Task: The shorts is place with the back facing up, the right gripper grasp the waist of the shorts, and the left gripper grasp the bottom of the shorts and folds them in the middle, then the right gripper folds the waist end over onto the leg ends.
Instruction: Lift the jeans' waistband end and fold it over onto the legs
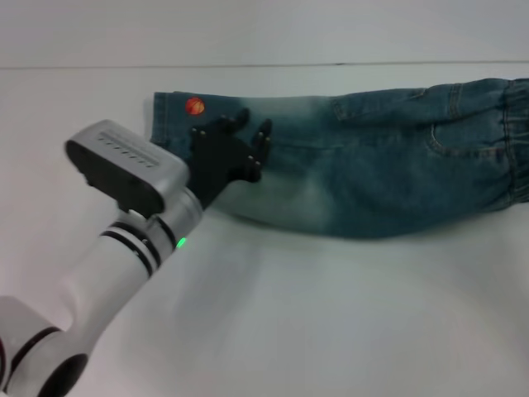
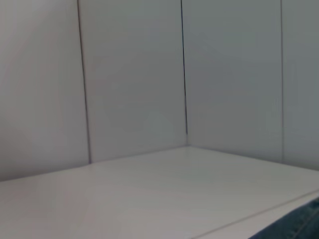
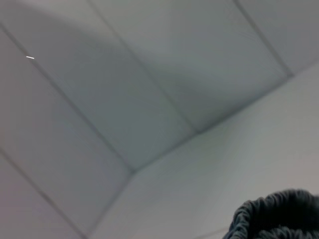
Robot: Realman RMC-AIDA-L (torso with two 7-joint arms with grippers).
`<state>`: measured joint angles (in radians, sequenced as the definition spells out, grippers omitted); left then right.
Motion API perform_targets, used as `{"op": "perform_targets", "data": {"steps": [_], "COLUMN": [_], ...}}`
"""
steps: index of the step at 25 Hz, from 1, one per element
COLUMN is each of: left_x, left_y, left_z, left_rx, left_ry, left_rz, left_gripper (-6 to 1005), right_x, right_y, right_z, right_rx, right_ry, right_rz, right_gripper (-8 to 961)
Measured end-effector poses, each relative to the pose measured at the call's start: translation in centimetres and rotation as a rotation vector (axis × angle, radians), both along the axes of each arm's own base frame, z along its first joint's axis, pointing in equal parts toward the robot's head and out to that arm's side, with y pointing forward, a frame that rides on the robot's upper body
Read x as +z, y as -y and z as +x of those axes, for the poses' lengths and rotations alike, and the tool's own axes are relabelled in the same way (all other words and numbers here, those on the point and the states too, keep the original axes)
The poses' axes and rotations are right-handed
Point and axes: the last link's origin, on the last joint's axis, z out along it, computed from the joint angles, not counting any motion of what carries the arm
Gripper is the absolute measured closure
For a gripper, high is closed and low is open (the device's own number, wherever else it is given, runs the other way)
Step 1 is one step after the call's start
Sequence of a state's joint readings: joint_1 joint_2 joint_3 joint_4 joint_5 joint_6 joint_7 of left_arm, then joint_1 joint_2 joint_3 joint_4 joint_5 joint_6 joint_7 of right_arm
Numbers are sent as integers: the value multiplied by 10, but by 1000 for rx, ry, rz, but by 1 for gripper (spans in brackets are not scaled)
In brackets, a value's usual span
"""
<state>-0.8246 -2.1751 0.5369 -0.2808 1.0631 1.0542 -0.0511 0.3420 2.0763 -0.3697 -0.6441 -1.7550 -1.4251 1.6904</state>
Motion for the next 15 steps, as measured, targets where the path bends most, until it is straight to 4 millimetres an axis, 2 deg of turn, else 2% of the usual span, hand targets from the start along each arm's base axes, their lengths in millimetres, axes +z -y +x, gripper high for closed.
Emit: {"op": "perform_targets", "data": {"steps": [4, 7, 9, 15], "left_x": [-8, -11, -15, -22], "left_y": [0, -1, -2, 2], "left_z": [5, 4, 5, 7], "left_rx": [-4, 4, 5, -14], "left_ry": [-23, -47, -69, -98], "left_rz": [-26, -49, -69, -109], "left_gripper": [600, 740, 833, 981], "right_x": [8, 14, 16, 12], "right_y": [7, 1, -8, -52], "right_z": [-15, -33, -47, -99], "right_rx": [100, 185, 240, 362], "right_ry": [-62, -118, -143, -125], "right_rz": [2, 18, 10, -92], "right_gripper": [860, 862, 864, 865]}}
